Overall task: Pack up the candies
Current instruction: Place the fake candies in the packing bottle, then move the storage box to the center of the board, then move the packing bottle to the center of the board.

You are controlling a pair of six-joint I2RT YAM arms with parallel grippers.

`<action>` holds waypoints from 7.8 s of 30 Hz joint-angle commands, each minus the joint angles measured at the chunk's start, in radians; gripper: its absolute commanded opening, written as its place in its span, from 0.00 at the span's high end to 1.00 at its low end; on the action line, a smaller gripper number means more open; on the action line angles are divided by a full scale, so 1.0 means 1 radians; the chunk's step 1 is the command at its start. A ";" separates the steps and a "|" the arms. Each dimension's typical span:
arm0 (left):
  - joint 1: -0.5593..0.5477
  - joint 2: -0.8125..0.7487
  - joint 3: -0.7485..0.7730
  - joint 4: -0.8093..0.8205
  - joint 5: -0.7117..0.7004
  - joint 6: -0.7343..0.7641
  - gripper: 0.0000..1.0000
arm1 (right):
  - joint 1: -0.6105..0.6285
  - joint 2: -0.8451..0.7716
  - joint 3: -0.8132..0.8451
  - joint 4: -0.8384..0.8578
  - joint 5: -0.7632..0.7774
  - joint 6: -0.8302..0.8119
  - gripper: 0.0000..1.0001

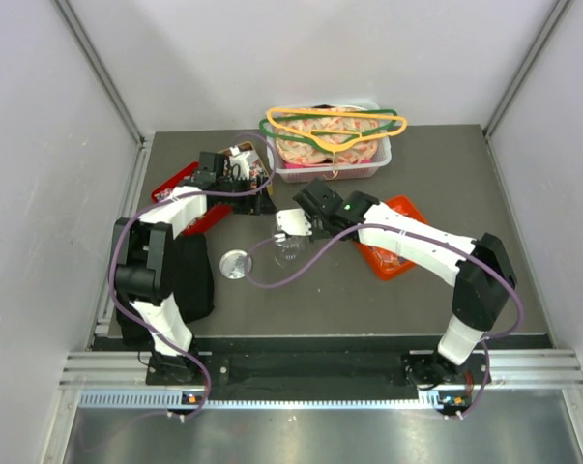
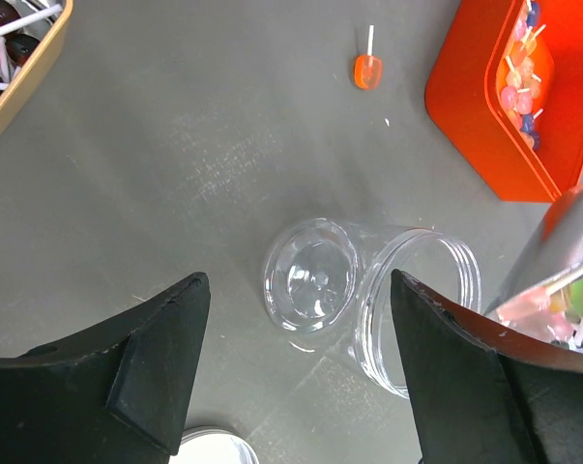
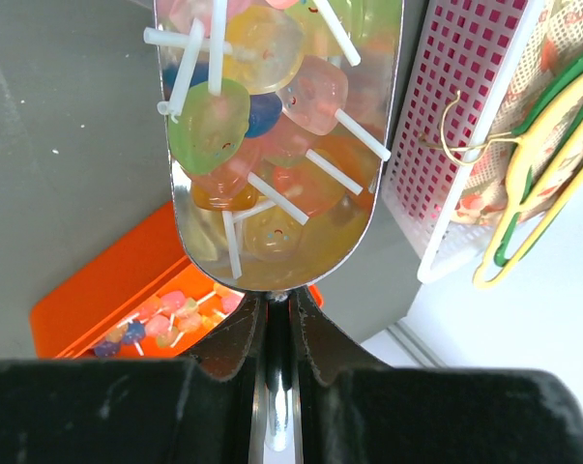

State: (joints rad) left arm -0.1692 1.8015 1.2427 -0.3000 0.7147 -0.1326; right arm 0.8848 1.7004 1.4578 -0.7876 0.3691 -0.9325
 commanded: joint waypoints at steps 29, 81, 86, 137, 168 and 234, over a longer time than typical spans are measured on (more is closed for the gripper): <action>-0.006 -0.037 -0.015 0.076 0.037 -0.025 0.20 | 0.065 0.068 0.022 0.027 0.205 -0.195 1.00; -0.006 -0.039 -0.022 0.090 0.051 -0.033 0.20 | 0.098 0.053 0.111 0.038 0.306 -0.267 1.00; -0.006 -0.053 -0.031 0.079 0.055 -0.012 0.20 | 0.017 -0.010 0.245 -0.154 0.107 -0.059 1.00; -0.108 -0.074 -0.071 0.068 0.137 0.051 0.18 | -0.236 -0.048 -0.317 0.016 -0.345 0.529 1.00; -0.306 0.101 0.090 0.125 0.089 -0.041 0.19 | -0.547 -0.021 -0.281 0.111 -0.236 0.419 1.00; -0.479 0.065 -0.029 0.074 -0.101 0.630 0.36 | -0.586 -0.305 0.328 -0.260 -0.476 0.491 1.00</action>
State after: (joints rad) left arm -0.5835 1.8206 1.1343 -0.3080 0.5770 0.5220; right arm 0.2863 1.4391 1.7321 -1.0649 -0.0959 -0.4530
